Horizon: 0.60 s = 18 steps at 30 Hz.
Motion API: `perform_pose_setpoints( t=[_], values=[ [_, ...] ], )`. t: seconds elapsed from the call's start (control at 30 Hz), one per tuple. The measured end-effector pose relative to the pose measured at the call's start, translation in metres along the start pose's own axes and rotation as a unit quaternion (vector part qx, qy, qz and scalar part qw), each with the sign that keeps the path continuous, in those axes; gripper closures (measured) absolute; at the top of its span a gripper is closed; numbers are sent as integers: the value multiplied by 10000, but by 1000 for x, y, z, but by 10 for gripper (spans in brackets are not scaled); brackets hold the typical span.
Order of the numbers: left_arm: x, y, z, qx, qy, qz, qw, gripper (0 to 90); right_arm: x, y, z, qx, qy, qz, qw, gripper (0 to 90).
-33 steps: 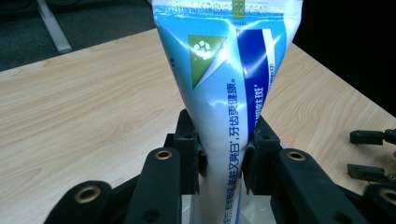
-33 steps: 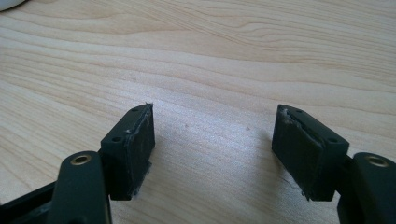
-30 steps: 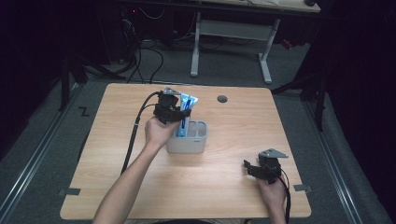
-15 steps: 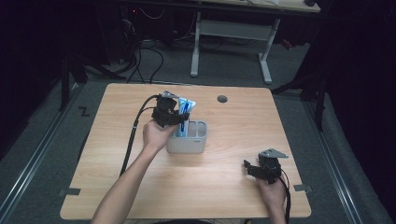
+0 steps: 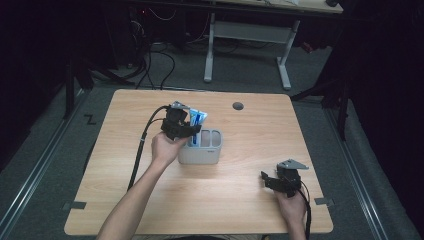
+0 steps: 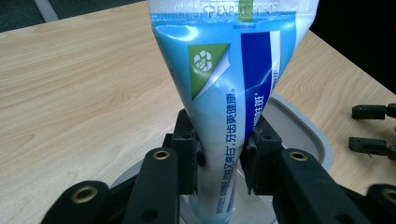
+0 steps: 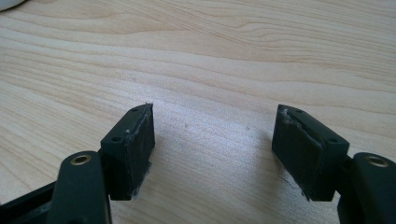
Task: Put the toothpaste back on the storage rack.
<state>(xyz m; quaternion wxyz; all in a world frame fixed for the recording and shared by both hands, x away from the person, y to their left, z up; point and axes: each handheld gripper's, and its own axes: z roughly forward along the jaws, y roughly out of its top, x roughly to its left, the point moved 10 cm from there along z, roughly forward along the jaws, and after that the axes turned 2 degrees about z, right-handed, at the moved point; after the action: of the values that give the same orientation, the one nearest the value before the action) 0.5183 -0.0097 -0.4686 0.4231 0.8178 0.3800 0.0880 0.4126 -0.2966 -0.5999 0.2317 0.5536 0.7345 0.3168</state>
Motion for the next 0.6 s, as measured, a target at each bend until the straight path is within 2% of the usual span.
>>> perform_pose_setpoints(
  t=[0.2,0.4,0.6],
  values=[
    [3,-4,-1,-30,-14,-66,10000,694,0,0,0,-3,1,-7,10000,299],
    [8,-7,-4,-211,22,-197,9996,679,0,0,0,0,-1,1,10000,299],
    [9,-9,-6,-276,71,-205,9994,628,0,0,0,0,-1,1,10000,299]
  ],
)
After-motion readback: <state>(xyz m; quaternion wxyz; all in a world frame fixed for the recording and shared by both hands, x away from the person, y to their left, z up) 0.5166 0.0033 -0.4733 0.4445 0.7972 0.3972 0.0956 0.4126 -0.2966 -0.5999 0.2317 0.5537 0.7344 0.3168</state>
